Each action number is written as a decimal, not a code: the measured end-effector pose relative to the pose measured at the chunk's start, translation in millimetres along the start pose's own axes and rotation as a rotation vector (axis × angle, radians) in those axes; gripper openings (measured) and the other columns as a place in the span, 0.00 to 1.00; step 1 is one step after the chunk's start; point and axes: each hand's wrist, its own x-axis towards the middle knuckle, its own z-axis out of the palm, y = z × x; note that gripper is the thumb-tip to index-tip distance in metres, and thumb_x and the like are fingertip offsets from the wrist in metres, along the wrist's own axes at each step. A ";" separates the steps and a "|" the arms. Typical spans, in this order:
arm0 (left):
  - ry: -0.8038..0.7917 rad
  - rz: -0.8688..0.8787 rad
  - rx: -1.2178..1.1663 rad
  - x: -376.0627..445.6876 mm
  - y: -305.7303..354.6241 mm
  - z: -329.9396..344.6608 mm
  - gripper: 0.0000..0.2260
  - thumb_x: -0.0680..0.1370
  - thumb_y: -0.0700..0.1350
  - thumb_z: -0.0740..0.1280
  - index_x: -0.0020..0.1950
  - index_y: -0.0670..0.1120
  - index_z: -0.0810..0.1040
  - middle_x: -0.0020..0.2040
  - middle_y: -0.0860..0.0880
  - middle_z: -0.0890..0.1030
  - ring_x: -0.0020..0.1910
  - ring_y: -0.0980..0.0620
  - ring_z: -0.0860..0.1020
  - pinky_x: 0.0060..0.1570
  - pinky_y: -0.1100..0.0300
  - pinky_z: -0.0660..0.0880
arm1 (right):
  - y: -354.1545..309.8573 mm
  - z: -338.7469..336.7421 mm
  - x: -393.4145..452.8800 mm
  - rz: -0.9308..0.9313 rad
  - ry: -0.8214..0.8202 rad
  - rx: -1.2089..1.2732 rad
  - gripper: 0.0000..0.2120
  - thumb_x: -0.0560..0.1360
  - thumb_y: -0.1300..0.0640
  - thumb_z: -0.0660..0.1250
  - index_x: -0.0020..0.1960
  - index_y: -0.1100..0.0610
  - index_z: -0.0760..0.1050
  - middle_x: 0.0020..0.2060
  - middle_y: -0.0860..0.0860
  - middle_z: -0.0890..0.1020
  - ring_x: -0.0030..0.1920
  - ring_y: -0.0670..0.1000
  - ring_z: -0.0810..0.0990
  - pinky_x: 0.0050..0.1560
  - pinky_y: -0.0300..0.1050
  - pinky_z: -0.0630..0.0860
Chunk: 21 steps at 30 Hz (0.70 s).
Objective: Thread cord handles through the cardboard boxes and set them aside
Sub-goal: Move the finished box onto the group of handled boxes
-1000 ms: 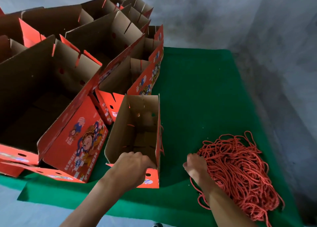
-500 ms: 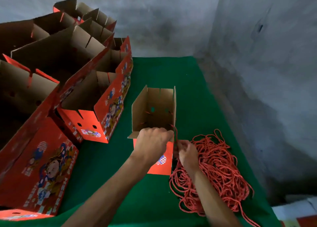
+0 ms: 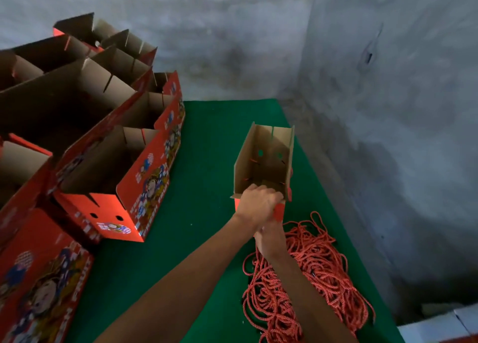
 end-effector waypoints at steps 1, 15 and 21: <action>0.033 0.023 -0.027 2.0 0.7 1.3 0.09 0.82 0.45 0.62 0.58 0.51 0.80 0.57 0.50 0.83 0.59 0.46 0.79 0.60 0.51 0.69 | 4.0 -0.8 5.8 0.035 0.008 -0.047 0.07 0.80 0.63 0.66 0.56 0.64 0.79 0.47 0.60 0.84 0.48 0.60 0.83 0.49 0.52 0.79; 0.191 -0.862 -0.068 -146.1 -209.3 -28.2 0.33 0.78 0.46 0.71 0.79 0.39 0.62 0.78 0.37 0.64 0.78 0.37 0.60 0.77 0.39 0.57 | 24.5 -51.7 109.7 0.315 0.009 0.007 0.27 0.83 0.60 0.63 0.79 0.49 0.62 0.52 0.49 0.80 0.52 0.61 0.84 0.55 0.60 0.80; -0.028 -1.012 -0.032 -158.3 -242.4 -28.2 0.20 0.82 0.48 0.66 0.72 0.43 0.69 0.64 0.37 0.79 0.62 0.35 0.77 0.64 0.45 0.71 | -1.0 -26.3 92.0 0.209 -0.056 0.396 0.07 0.83 0.56 0.67 0.56 0.60 0.78 0.39 0.52 0.87 0.40 0.59 0.81 0.40 0.49 0.74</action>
